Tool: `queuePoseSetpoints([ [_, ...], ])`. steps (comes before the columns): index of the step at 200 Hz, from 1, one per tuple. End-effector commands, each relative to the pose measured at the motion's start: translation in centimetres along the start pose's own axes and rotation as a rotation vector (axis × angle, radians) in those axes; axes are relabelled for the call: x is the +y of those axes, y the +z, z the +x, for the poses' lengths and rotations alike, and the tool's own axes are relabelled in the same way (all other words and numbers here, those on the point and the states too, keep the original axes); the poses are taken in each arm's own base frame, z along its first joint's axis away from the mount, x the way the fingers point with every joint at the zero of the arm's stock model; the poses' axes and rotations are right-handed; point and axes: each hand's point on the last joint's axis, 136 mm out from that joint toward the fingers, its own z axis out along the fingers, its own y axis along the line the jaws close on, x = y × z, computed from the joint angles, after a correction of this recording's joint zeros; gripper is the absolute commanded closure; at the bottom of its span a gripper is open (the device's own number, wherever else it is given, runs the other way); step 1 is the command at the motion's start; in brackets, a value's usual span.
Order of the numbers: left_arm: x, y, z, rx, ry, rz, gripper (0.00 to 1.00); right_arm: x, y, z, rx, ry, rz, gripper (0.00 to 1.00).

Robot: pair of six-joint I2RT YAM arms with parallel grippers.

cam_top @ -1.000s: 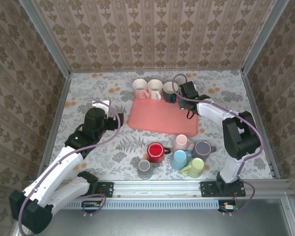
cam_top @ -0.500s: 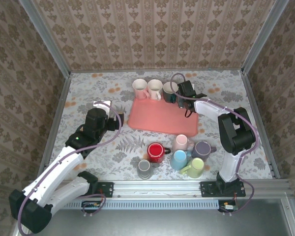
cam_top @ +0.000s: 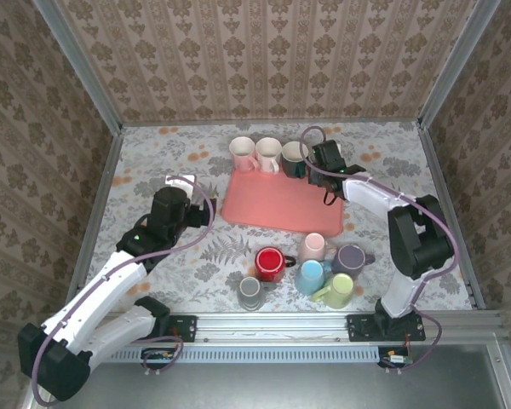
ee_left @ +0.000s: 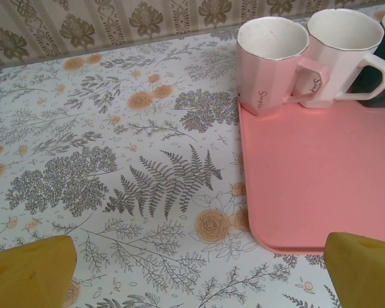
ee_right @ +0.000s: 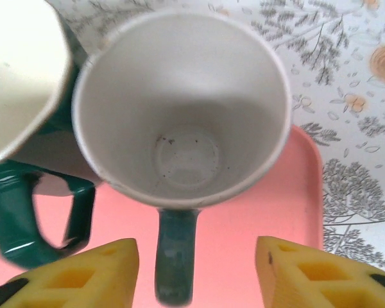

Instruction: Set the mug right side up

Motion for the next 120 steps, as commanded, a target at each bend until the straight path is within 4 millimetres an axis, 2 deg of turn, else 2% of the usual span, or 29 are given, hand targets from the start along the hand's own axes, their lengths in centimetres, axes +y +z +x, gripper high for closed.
queuePoseSetpoints([
  [1,-0.3,0.1,0.2,0.005,0.026,0.009,0.0,0.0,-3.1,-1.8,-0.057,0.002,-0.048,0.46],
  [27,-0.6,0.1,0.2,0.007,0.029,0.022,0.0,0.3,-5.7,-2.1,-0.075,0.008,-0.111,0.46],
  [54,-0.5,0.0,0.2,0.005,0.032,0.019,0.0,0.8,-7.9,-1.4,-0.057,0.015,-0.18,0.46],
  [73,-0.6,0.0,0.3,0.008,0.031,0.024,0.0,2.6,-9.8,-0.3,-0.032,-0.014,-0.276,0.46],
  [82,-0.7,0.0,0.3,0.009,0.031,0.025,0.0,3.7,-10.2,0.9,0.001,-0.053,-0.307,0.46],
  [86,-0.7,-0.1,0.3,0.009,0.03,0.025,0.0,4.0,-11.5,0.6,-0.016,-0.067,-0.329,0.46],
  [97,-0.8,-0.1,0.2,0.008,0.025,0.034,0.0,5.2,-12.7,1.6,-0.003,-0.137,-0.356,0.46],
  [120,-2.2,-0.4,0.0,0.007,0.021,0.113,0.0,7.2,-15.0,3.9,0.012,-0.252,-0.406,0.46],
])
